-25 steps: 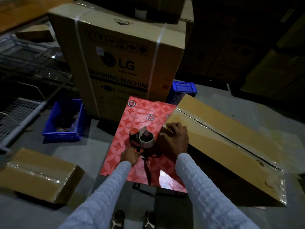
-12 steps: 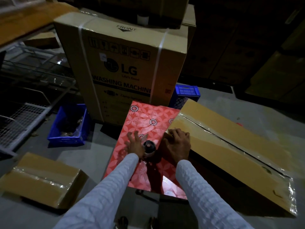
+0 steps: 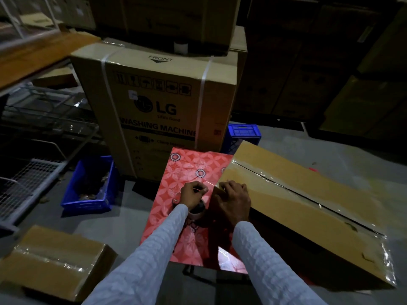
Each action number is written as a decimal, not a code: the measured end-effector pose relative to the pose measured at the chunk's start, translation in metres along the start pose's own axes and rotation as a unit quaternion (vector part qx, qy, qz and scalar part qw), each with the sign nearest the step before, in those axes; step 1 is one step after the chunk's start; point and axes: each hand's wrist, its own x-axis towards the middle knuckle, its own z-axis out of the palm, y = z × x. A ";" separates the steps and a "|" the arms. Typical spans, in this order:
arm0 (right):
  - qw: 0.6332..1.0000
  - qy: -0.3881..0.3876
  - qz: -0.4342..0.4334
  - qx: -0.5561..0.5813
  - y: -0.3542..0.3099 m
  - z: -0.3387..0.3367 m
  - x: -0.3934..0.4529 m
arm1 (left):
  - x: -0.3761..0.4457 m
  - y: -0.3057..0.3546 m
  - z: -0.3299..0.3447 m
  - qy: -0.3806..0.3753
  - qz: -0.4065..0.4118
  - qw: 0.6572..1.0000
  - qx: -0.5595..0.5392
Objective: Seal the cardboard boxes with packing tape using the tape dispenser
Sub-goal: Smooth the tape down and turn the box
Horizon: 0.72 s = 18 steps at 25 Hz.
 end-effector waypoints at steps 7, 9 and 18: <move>1.000 -0.004 0.000 0.014 0.010 0.005 -0.003 | 0.003 -0.001 0.034 0.009 -0.060 0.994 -0.096; 1.000 -0.011 -0.007 0.006 0.015 0.005 -0.001 | 0.001 0.002 0.040 0.011 -0.053 0.991 -0.121; 1.000 -0.005 -0.027 0.014 0.021 0.011 -0.003 | -0.008 -0.002 0.049 -0.008 -0.103 0.985 -0.137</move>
